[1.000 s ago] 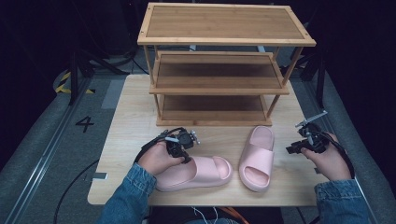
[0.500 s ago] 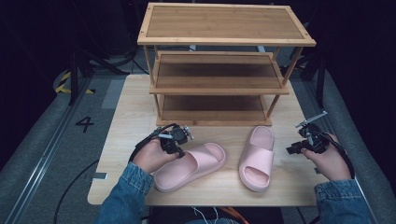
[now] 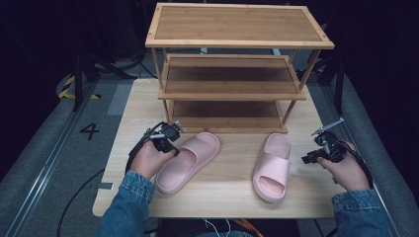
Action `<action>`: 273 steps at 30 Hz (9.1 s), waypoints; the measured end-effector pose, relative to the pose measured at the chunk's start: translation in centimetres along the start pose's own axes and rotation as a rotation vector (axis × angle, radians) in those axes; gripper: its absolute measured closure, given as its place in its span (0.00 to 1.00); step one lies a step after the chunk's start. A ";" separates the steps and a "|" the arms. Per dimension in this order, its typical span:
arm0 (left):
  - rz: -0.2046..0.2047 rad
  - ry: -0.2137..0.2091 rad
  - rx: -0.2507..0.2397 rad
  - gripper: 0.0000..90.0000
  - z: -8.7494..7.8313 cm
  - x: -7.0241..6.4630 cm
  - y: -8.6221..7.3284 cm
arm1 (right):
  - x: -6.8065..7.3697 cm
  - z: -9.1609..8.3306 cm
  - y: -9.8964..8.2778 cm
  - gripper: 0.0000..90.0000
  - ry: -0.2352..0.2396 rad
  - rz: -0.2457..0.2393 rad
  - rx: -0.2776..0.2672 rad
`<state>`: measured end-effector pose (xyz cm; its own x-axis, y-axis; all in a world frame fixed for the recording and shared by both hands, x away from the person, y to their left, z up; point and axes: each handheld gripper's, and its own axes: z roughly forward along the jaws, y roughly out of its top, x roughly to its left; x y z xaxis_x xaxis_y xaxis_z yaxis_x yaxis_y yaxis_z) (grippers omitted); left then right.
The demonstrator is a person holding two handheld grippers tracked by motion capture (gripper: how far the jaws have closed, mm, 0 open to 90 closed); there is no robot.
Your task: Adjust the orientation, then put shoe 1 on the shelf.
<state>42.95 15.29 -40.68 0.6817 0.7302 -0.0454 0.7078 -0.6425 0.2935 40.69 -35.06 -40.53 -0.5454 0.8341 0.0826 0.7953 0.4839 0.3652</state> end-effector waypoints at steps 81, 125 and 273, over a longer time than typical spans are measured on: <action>0.287 -0.108 -0.099 0.94 -6.8 -7.7 4.0 | 0.5 0.6 -0.4 0.68 -0.011 0.008 0.004; 0.370 -0.005 -0.200 0.93 -15.4 -7.5 11.0 | -0.2 0.6 -2.7 0.66 -0.017 0.054 0.011; 0.301 0.068 -0.279 0.90 -11.0 -7.4 11.9 | 0.3 1.4 -2.6 0.65 -0.050 0.023 0.033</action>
<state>44.28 4.83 -26.40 0.8303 0.5389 0.1420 0.3951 -0.7489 0.5319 38.83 -35.73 -42.80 -0.5137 0.8568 0.0435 0.8162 0.4725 0.3324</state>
